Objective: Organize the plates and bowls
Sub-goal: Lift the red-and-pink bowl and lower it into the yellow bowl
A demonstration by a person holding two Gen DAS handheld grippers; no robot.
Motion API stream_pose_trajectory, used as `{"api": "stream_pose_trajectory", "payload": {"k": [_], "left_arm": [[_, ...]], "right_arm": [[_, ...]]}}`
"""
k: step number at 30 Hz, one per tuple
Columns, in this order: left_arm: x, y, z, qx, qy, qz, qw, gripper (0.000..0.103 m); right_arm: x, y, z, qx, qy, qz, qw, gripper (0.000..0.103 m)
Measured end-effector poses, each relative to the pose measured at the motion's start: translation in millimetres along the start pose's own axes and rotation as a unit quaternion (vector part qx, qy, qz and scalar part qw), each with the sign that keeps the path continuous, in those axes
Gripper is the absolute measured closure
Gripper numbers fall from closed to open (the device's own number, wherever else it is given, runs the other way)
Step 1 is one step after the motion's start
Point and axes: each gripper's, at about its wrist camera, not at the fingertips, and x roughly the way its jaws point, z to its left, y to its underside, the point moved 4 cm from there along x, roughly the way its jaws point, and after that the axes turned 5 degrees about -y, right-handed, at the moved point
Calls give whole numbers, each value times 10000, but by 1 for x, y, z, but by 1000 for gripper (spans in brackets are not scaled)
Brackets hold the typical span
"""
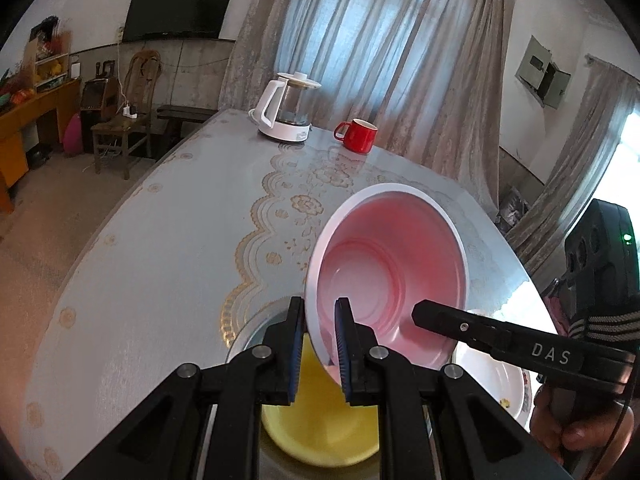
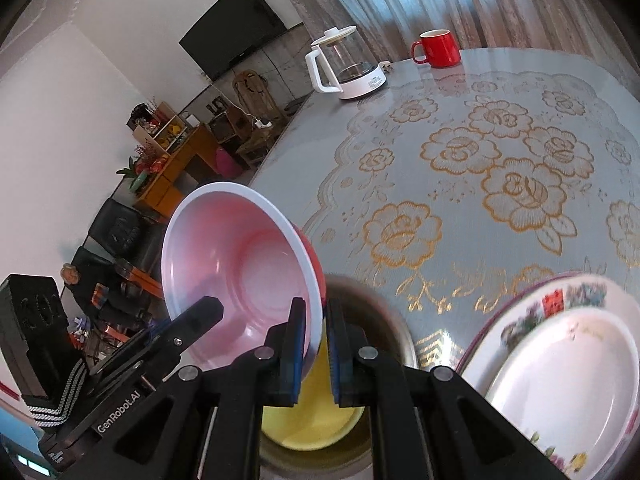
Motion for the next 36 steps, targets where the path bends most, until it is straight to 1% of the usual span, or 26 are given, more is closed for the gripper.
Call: {"api": "stream_pose_trajectory", "payload": {"k": [9,17,22,27,30,36], "left_arm": [[-14,21,-1,-72,55,-2,10000,88],[-20,41,-9,70,-79,-19,9999,88],[-21,54,-10,123,-118,51,9998,88],[-19,59,-10,229,-233,69,9994,88],[-17,60,-9,263,-288,75,9992,88],[-15,64,-7,257,-276,115,9992,88]], "right_arm": [[-11,26,0,213,-242,-10,9995,93],[-17,49,-4,349,-320,-16,9989,93],[-17,60,-4,147,-65,-63,9999,93],[-16,66,1,-85,144,-123,9998,93],[-16,68,3,-138,183,-131,9997,93],[-11,71,-1,-86,210,-70,9997,93]]}}
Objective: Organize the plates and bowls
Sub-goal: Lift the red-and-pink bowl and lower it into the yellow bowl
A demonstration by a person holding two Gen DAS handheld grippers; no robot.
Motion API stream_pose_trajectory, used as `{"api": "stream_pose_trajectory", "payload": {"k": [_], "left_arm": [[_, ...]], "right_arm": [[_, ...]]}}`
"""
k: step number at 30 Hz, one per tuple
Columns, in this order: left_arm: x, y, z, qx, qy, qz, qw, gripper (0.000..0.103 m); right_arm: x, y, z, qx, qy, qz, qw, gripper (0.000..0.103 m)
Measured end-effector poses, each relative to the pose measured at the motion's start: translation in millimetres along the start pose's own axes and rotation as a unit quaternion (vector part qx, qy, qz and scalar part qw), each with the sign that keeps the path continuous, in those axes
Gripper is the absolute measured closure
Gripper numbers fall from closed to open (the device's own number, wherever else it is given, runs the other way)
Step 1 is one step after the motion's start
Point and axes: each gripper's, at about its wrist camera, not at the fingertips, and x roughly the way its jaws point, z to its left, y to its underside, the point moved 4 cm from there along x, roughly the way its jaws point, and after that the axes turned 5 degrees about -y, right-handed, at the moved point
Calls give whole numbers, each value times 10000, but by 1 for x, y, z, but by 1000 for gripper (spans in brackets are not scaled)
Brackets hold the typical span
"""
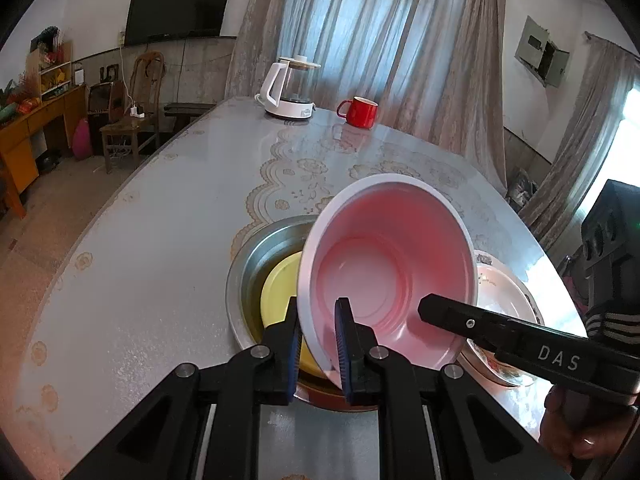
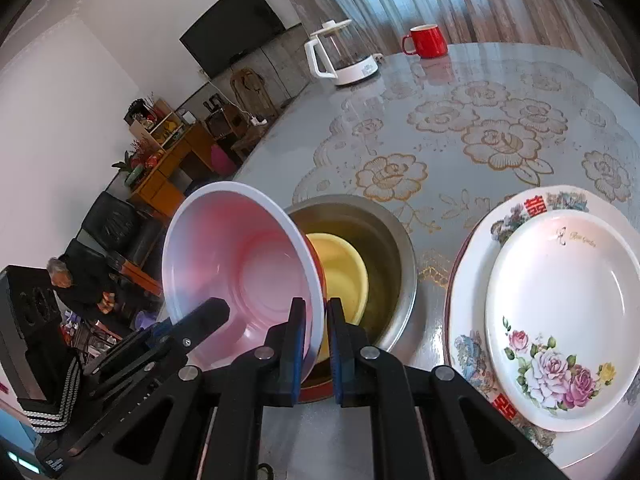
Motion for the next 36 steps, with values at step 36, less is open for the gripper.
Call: {"api": "stream_pose_trajectory", "payload": {"k": [36], "left_arm": [[28,8,14,-260,135,450,9986,82]], "right_arm": [[7,13,-18,649,-174,295,9973,86]]}}
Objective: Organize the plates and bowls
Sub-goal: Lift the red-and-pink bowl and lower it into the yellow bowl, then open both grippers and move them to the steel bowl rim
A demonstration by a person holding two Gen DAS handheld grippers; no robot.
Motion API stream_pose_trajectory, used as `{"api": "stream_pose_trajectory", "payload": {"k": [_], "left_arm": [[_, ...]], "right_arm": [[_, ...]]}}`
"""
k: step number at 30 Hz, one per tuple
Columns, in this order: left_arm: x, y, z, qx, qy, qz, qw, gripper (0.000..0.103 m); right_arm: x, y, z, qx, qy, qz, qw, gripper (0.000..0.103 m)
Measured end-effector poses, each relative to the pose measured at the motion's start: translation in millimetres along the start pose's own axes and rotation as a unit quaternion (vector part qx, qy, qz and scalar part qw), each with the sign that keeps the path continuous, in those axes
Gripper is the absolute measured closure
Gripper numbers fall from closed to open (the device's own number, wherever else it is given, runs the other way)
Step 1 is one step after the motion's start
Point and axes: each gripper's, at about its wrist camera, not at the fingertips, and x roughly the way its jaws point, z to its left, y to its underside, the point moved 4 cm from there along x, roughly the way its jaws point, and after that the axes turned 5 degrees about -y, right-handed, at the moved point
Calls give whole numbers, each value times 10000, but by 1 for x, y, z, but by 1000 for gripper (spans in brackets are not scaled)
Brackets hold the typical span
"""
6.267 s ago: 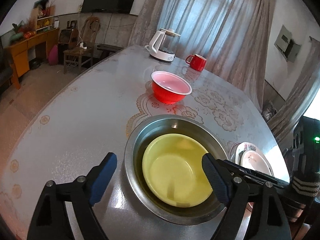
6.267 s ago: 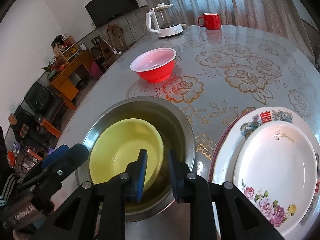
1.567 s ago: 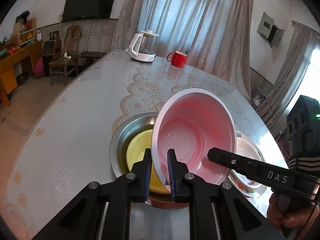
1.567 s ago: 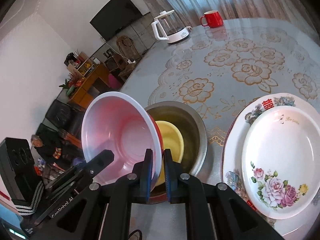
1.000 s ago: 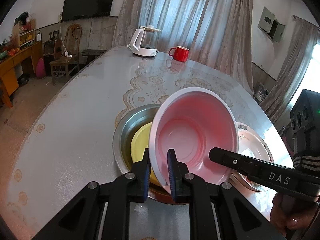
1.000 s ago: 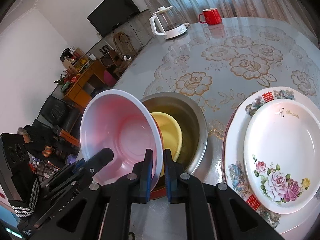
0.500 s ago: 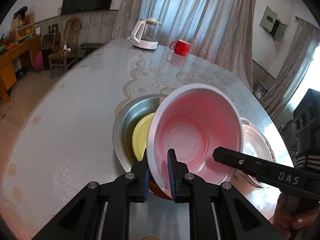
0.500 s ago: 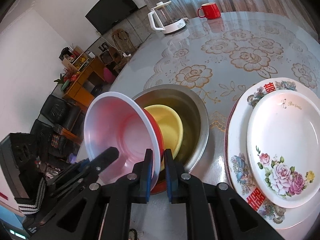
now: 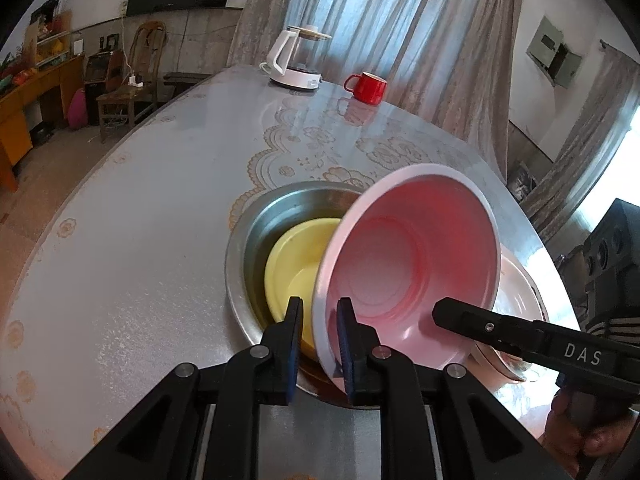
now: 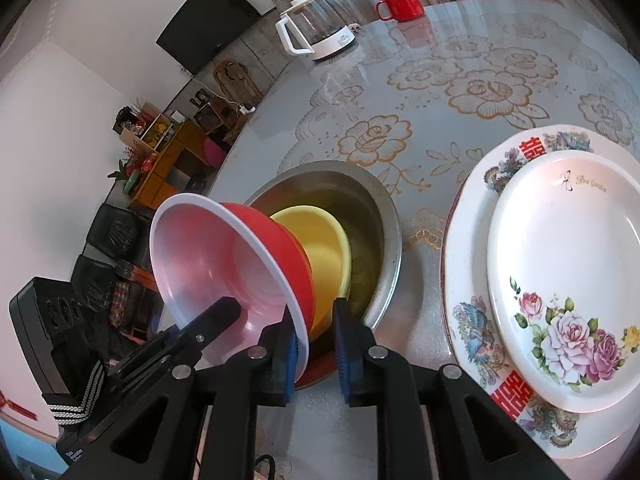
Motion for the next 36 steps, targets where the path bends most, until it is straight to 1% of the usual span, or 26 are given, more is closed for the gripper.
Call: {"api": "stream_pose_trajectory", "payload": {"k": [2,3,8,11,12,17,19,20,24,25,27,31,33,36], "left_arm": [[-2,-1,1,-40,15,-18,10000,81],[-4,-2,2,-63,23,-30,10000,81],[-8,-6,5,-197,-16,-137,9997,79],[-10,-7,11,-396,14,-165,9991,68],[-10,-8,13,-435,10,-165,9989,65],[-12,-8,20,-587,-72,-195,9981,62],[-13,-8,22,-601,-80,-206,9980,61],[-14,-8,23,-616,-93,-218,9978,61],[-16,-6,27,-664,-123,-292,9973,59],[-19,-6,29,-694,-137,-352,9969,57],[-22,-7,34,-769,-187,-466,9958,47],[-23,-8,49,-1055,-286,-619,9921,42],[-22,-6,58,-1188,-373,-610,9903,38],[-19,-2,68,-1325,-444,-544,9887,35]], "right_arm": [[-1,-1,-1,12,-3,-13,10000,85],[-2,-2,-1,25,-28,-18,10000,83],[-5,-5,-1,38,-80,-38,10000,83],[-5,-8,-1,66,-98,-43,9999,83],[-5,-9,0,71,-144,-54,9999,82],[-2,-15,5,-10,-258,-82,9996,81],[2,-15,8,-67,-256,-3,9996,81],[4,-14,9,-88,-328,28,9994,80],[4,-11,7,-18,-388,4,9992,80],[3,-11,5,15,-396,-16,9992,80],[-3,-10,0,53,-333,-112,9994,80],[-17,-6,-5,-24,-156,-274,9995,80],[-20,-3,-6,-32,-139,-268,9995,80],[-22,3,-7,-28,-167,-233,9996,80]]}}
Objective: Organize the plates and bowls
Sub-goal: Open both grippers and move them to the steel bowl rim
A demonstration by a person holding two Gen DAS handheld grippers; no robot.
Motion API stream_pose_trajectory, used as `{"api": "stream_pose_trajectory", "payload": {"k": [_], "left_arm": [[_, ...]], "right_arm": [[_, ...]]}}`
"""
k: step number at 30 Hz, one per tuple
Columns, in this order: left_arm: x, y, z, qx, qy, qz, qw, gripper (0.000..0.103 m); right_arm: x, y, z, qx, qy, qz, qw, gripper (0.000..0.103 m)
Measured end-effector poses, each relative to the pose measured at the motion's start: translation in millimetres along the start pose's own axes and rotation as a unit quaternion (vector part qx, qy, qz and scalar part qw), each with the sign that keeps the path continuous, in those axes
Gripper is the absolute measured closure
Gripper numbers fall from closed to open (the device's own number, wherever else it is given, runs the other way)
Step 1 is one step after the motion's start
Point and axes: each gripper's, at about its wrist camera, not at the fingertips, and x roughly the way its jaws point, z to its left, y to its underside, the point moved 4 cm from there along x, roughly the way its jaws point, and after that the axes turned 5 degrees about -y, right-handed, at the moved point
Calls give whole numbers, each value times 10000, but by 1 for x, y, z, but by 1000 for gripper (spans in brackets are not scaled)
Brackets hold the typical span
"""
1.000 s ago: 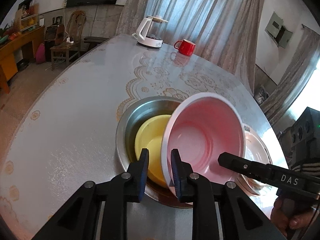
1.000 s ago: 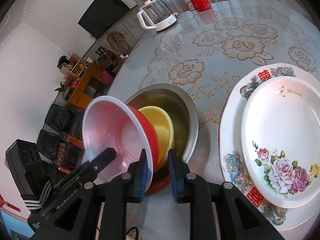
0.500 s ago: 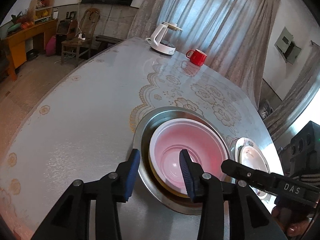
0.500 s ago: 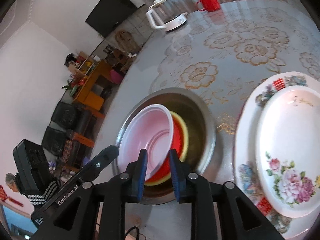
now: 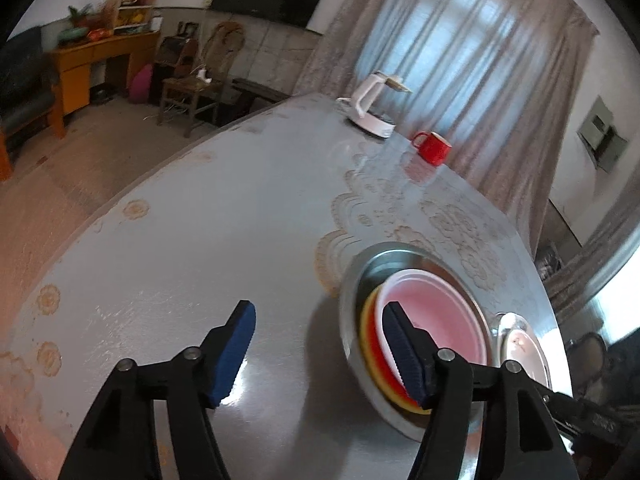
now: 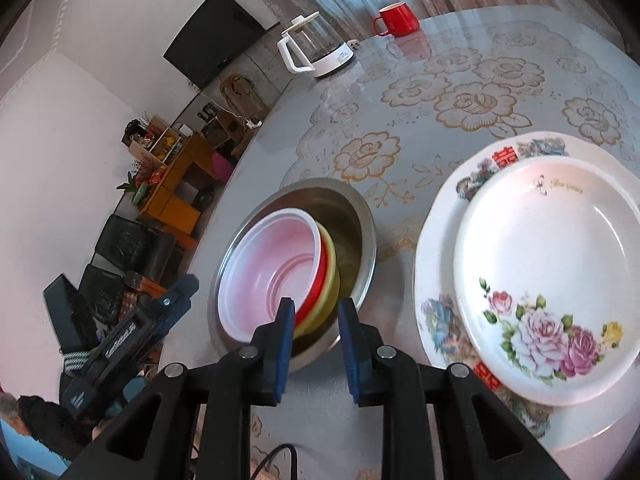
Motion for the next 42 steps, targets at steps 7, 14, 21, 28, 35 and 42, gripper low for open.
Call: {"api": "stream_pose_trajectory", "payload": {"k": [7,14,21,28,35,42], "left_arm": [[-1,10,9,58,-212,-34,9998,26],[4,20,9,289,-81,100,9995,26],[9,18,2,453,72,197,9988,28],[11,17,0,601,-46,174,9980,28],[16,13,6,550,-154,159,9982,28],[22,8,11,459,-170,179,9986,27]], "right_arm": [[3,11,1,-115,97,123,9998,78],[8,22,-4,-112,156,221,9996,77],[17,17,2,-353,308,95,9989,80],[28,10,2,-448,508,135,9976,80],[45,1,8,-541,593,212,9965,80],[62,-6,13,-690,658,264,9951,79]]}}
